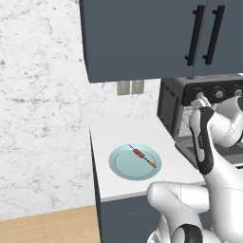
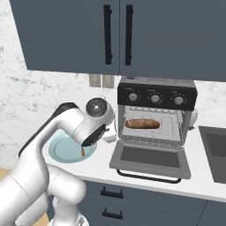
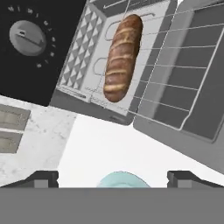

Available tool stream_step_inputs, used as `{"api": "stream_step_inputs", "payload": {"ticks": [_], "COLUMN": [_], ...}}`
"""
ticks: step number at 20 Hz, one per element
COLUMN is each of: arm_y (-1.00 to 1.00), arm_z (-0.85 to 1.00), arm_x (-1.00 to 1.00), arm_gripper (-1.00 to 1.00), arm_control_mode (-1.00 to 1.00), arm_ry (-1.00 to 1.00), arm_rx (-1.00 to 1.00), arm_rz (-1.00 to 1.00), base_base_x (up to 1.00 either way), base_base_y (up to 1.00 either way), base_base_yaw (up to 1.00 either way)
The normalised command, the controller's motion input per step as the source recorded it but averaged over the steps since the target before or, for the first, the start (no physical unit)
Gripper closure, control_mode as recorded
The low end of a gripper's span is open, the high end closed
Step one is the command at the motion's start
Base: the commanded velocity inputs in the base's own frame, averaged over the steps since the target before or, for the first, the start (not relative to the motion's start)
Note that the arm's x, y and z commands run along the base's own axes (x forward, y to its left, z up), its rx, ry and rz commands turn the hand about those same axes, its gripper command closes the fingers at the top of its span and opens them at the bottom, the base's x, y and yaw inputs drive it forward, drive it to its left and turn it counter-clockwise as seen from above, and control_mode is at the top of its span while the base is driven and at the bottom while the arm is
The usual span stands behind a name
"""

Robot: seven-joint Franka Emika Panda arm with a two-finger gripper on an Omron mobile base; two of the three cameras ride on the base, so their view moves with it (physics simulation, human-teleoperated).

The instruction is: Pick up the kebab skewer and baguette bread, and place them inside the toaster oven. Close the toaster oven door and start by setting the timer.

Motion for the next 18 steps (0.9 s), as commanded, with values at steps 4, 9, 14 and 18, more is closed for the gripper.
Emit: {"api": "stream_step_inputs", "payload": {"ticks": [4,9,14,18], "arm_y": [0.83,0.91,0.75,0.24], "arm_z": [0.41,0.27,0.09,0.00], "arm_x": [-0.46,-0.27,0.00,0.00], "arm_gripper": [-1.00,-1.00,-1.00,-1.00], "arm_control_mode": [-1.00,-1.00,-1.00,-1.00], "arm_ry": [0.09,0.11,0.16,0.14], "arm_rx": [-0.24,-0.28,-0.29,-0.28], "arm_rz": [0.47,0.46,0.41,0.32], "base_base_x": [0.00,0.00,0.00,0.00], "base_base_y": [0.00,0.00,0.00,0.00], "base_base_yaw": [0.00,0.00,0.00,0.00]}}
